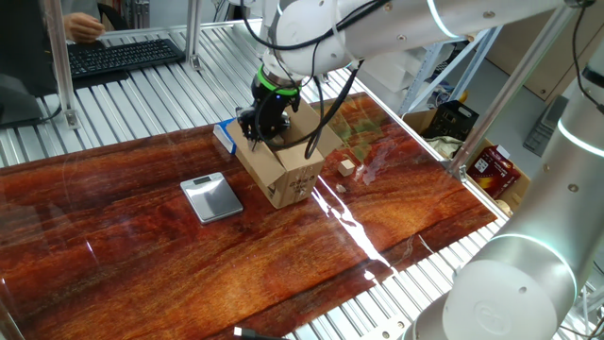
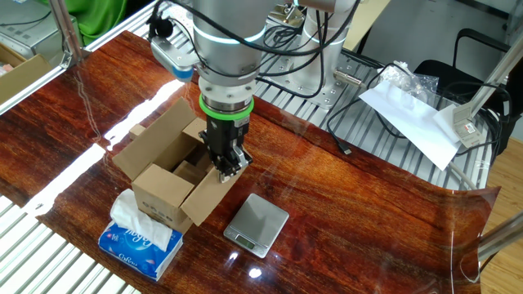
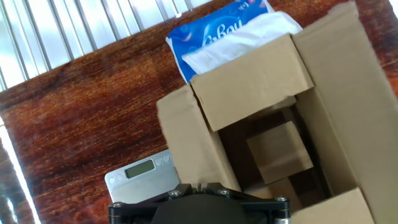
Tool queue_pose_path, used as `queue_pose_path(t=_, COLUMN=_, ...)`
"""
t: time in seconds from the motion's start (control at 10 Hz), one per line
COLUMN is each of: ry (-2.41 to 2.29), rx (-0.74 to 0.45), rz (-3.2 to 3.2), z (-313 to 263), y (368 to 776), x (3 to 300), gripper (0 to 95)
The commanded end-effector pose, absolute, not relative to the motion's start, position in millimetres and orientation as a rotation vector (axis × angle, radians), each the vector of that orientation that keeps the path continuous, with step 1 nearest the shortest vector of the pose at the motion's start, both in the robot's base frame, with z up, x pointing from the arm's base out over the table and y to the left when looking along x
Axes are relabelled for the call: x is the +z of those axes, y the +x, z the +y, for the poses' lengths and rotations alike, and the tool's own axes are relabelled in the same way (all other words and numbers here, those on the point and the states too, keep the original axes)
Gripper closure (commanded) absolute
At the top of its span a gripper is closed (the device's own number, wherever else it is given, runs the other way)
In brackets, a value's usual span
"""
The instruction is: Open a box
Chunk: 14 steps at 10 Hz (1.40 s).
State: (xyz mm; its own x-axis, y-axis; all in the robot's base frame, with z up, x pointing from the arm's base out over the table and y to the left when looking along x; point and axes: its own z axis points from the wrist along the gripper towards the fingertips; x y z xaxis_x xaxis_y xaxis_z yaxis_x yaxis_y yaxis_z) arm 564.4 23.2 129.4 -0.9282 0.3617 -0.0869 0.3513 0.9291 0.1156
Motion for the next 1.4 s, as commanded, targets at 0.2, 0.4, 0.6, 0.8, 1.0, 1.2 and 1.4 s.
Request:
queue_pose_path(t=0.2, ry=0.554, rx=0.144, rz=2.981, z=23, y=563, x=128, gripper=95.0)
queue_pose_path(t=0.4, ry=0.553, rx=0.135, rz=2.98, z=23, y=564, x=127, gripper=95.0)
queue_pose_path(t=0.6, ry=0.551, rx=0.124, rz=2.979, z=23, y=564, x=126, gripper=95.0)
queue_pose_path(t=0.8, ry=0.545, rx=0.11, rz=2.979, z=22, y=564, x=125, gripper=95.0)
queue_pose_path(t=1.0, ry=0.552, rx=0.11, rz=2.99, z=22, y=564, x=129, gripper=95.0)
queue_pose_path(t=1.2, ry=0.551, rx=0.103, rz=3.013, z=20, y=562, x=140, gripper=95.0)
queue_pose_path(t=1.4, ry=0.539, rx=0.092, rz=3.033, z=18, y=561, x=148, gripper=95.0)
